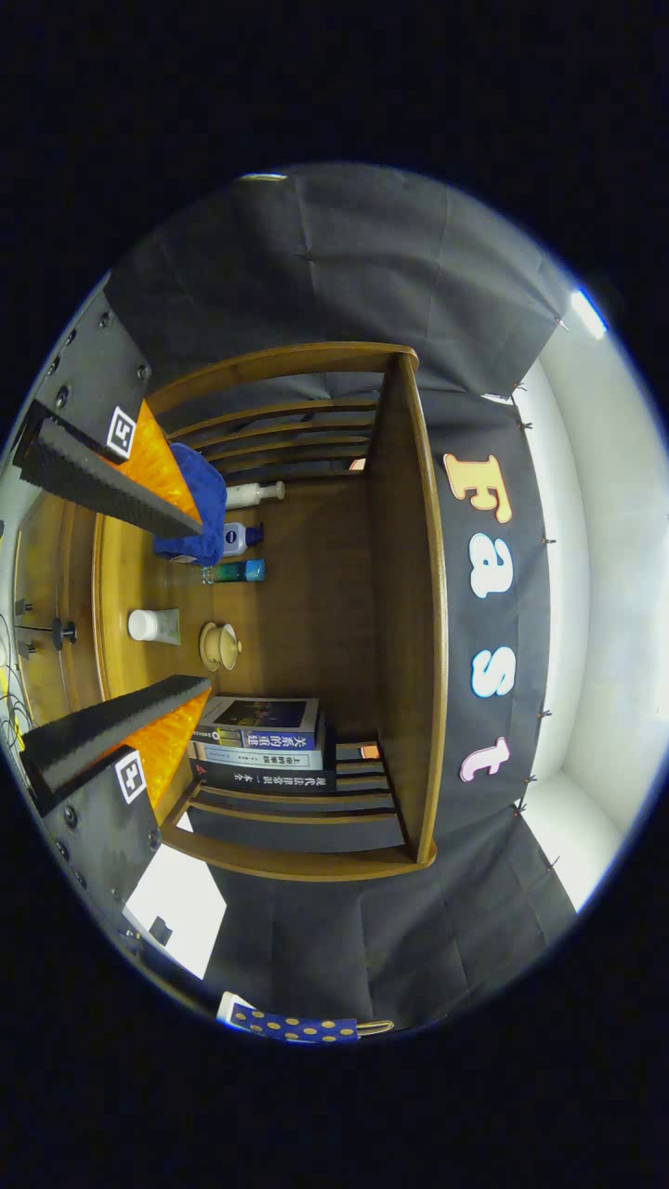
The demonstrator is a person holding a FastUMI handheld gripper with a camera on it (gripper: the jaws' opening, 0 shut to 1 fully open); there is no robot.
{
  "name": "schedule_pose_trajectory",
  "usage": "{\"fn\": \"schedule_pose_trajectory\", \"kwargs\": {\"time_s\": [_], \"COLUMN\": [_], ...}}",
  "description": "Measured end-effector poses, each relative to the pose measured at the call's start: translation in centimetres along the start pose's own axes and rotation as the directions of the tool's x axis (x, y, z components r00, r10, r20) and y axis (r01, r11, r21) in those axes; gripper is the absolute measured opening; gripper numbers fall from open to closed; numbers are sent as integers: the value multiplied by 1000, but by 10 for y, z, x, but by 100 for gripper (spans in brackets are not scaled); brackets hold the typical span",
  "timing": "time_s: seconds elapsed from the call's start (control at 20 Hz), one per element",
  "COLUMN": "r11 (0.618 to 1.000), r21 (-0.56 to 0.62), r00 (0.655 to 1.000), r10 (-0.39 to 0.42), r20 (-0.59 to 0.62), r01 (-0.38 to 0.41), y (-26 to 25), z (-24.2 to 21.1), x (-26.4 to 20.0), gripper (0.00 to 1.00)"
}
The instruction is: Pull open the drawer, take out the items inside it, and place them on the countertop above the cabinet.
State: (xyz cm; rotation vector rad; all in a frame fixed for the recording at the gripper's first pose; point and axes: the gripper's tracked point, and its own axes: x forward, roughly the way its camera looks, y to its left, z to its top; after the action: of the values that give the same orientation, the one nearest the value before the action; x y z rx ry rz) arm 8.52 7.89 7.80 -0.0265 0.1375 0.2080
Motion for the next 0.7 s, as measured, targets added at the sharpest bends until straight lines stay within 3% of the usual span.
{"fn": "schedule_pose_trajectory", "kwargs": {"time_s": [0.7], "r11": [1000], "r21": [20], "r00": [999], "r10": [-9], "r20": [-41], "r01": [10], "y": [-5], "z": [-16], "x": [5], "gripper": [98]}}
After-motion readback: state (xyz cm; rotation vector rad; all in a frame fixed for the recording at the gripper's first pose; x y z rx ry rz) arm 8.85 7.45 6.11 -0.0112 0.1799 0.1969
